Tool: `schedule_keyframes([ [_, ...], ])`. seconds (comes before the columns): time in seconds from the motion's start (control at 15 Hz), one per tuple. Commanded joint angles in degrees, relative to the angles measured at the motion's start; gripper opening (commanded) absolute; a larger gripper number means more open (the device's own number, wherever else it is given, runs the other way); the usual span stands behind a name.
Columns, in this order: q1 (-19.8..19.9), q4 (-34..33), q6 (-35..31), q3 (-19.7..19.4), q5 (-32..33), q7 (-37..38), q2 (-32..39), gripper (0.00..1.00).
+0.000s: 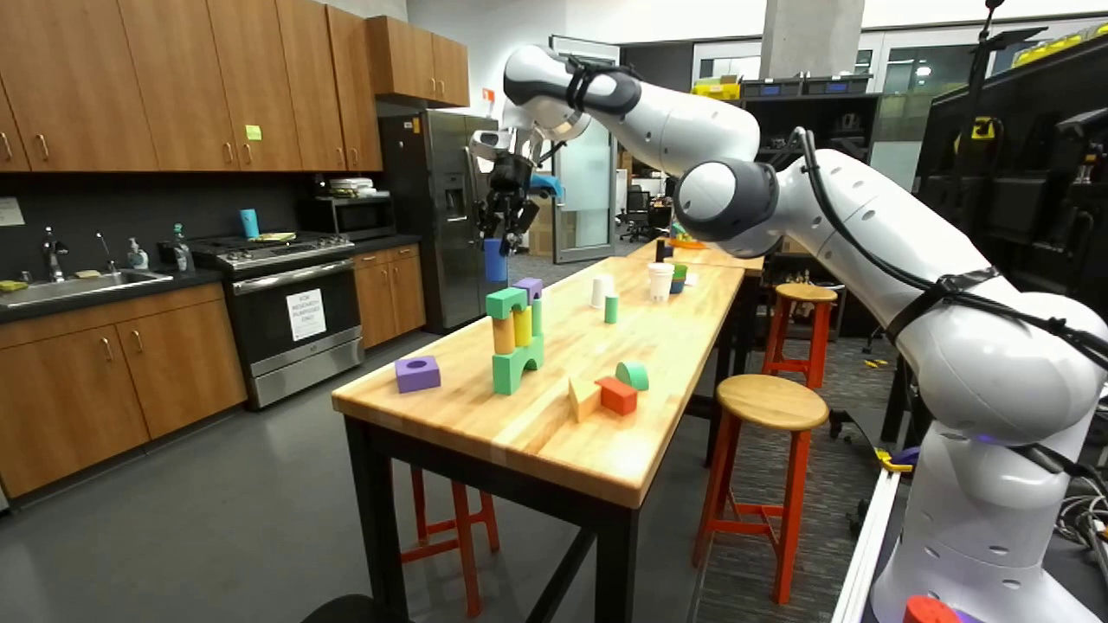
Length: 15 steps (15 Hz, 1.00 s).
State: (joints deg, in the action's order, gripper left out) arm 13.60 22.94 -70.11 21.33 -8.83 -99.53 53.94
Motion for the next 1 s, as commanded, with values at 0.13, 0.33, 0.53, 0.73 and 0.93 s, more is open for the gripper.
schedule_keyframes([
  [0.13, -0.56, -1.03, 1.86, -0.72, 2.38, -0.52, -1.22, 0.16],
  [0.33, -0.47, -1.95, 3.50, -0.56, 2.54, -0.33, -1.43, 0.16],
  [0.53, -1.36, -2.45, 4.88, -5.24, -1.50, -0.54, -2.09, 0.16],
  [0.73, -1.56, -2.48, 5.51, -6.60, -2.81, -0.37, -2.47, 0.16],
  [0.93, -1.67, -2.48, 6.46, -6.92, -3.88, 0.01, -2.65, 0.16],
])
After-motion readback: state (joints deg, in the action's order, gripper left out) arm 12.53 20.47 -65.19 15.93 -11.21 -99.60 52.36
